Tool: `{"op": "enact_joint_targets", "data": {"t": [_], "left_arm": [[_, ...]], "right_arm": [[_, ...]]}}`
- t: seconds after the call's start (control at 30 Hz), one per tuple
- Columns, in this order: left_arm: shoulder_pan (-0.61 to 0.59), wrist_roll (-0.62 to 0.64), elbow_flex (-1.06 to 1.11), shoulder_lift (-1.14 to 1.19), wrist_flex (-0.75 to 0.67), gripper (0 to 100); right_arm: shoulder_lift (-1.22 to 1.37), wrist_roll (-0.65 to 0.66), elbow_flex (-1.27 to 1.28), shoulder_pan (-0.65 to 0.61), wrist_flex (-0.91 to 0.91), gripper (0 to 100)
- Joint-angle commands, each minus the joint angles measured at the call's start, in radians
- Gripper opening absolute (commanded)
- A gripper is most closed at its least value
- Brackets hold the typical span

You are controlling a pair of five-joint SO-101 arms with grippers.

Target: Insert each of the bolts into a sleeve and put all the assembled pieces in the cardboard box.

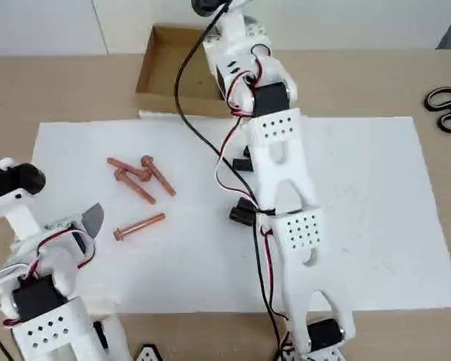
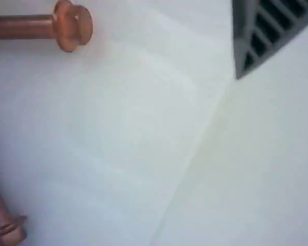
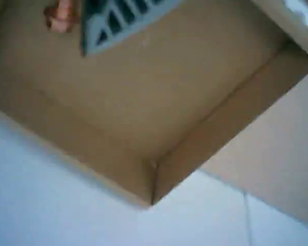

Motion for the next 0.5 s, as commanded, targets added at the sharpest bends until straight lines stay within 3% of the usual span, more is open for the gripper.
{"op": "enact_joint_targets", "data": {"t": [0.0, 0.2, 0.47], "left_arm": [[-0.002, -0.005, -0.005, -0.014, 0.005, 33], [-0.002, -0.005, -0.005, -0.014, 0.005, 33], [-0.002, -0.005, -0.004, -0.014, 0.005, 33]], "right_arm": [[-0.26, 0.011, -0.044, -0.013, 0.206, 18.8], [-0.46, 0.011, -0.035, -0.018, 0.57, 18.8], [-0.734, 0.011, 0.051, 0.025, 0.576, 18.7]]}}
